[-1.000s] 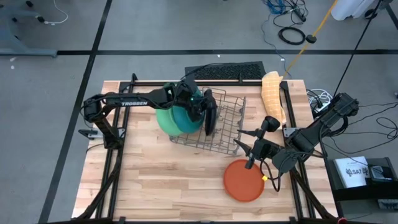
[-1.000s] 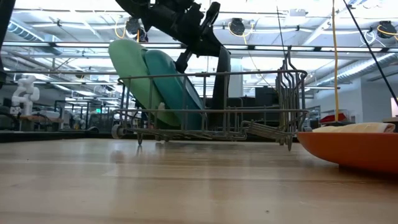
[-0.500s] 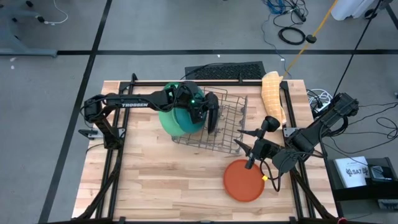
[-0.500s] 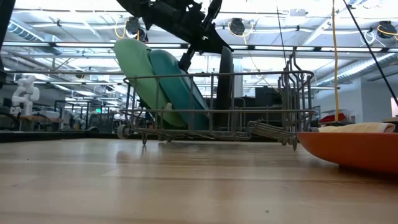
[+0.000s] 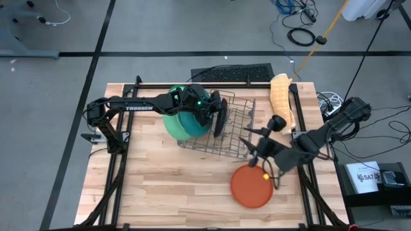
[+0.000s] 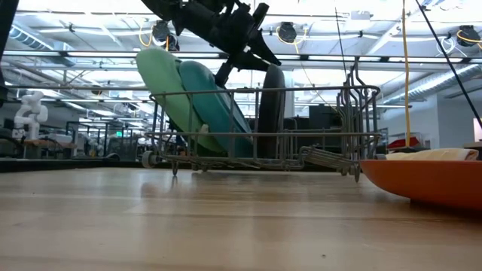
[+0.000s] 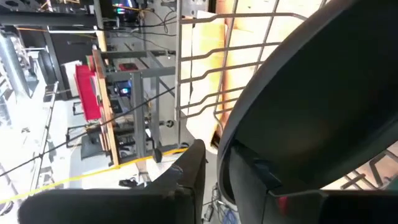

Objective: Sort dishes
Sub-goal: Put the black plate into the dish rack

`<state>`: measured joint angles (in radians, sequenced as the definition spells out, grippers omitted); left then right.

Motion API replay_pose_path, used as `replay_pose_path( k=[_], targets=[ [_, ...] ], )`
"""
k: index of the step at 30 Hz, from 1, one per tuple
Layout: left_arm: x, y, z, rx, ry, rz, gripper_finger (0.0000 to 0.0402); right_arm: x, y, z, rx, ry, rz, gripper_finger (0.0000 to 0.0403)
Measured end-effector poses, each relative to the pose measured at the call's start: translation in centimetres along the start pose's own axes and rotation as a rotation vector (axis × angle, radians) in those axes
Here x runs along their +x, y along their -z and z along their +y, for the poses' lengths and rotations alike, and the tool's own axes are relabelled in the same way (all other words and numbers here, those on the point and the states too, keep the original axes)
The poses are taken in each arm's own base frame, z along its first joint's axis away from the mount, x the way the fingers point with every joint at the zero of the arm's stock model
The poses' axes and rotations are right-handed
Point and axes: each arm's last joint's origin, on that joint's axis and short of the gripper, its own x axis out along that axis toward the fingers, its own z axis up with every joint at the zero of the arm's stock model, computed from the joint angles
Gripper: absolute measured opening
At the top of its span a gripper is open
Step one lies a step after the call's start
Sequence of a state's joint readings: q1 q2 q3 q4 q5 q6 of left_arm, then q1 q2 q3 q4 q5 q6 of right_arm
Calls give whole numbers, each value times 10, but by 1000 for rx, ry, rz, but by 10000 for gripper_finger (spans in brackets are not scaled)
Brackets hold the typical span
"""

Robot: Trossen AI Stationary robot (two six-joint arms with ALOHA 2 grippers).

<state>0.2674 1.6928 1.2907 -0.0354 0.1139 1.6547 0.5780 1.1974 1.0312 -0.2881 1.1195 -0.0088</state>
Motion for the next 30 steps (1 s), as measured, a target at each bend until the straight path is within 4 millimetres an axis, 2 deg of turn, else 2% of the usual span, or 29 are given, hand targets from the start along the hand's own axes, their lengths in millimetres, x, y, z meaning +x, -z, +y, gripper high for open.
replay_pose_path(
  k=[9,30],
  targets=[
    [0,2,0,-3,5,62,90,50,9,-12,-2,-41,96,166],
    [0,2,1,8,9,259,94,130,54,-34,4,-15,371,166]
  ],
)
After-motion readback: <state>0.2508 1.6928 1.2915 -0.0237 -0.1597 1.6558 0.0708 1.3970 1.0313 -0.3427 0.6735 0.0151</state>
